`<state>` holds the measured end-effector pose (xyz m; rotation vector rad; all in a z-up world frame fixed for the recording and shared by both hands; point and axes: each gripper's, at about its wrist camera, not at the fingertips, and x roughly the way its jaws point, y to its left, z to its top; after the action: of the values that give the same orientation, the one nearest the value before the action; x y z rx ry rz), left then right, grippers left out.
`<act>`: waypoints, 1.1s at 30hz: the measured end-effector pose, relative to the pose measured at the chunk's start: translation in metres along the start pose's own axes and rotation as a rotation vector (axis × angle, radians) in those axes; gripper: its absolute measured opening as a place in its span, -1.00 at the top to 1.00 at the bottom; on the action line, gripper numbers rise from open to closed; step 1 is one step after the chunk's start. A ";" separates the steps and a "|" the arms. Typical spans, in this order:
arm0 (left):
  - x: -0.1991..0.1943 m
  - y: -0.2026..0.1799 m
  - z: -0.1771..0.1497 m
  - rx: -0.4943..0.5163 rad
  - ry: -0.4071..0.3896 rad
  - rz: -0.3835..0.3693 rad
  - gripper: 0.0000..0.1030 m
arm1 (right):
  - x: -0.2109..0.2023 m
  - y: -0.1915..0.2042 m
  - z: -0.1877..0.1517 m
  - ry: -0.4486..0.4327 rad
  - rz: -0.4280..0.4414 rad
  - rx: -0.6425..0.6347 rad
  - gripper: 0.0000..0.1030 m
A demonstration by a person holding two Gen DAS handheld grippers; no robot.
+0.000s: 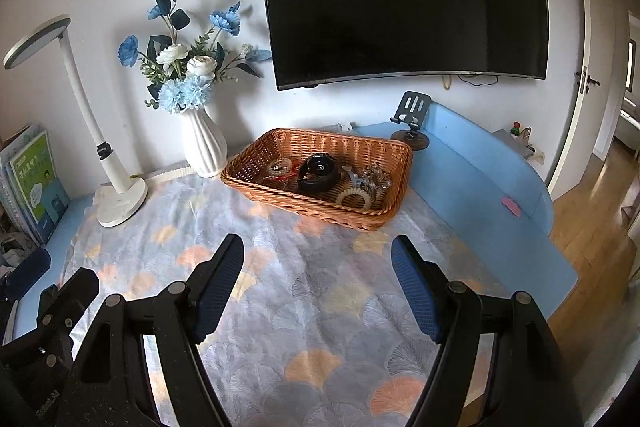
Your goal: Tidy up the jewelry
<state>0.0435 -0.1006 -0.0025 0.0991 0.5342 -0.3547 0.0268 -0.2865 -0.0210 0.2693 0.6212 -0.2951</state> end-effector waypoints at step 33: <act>-0.032 -0.007 0.001 -0.015 0.026 -0.019 -0.48 | -0.048 -0.013 0.002 -0.053 0.047 0.033 -0.66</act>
<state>0.0157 -0.0971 0.0146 0.0838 0.5637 -0.3685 -0.0132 -0.2900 0.0074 0.3065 0.5568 -0.2663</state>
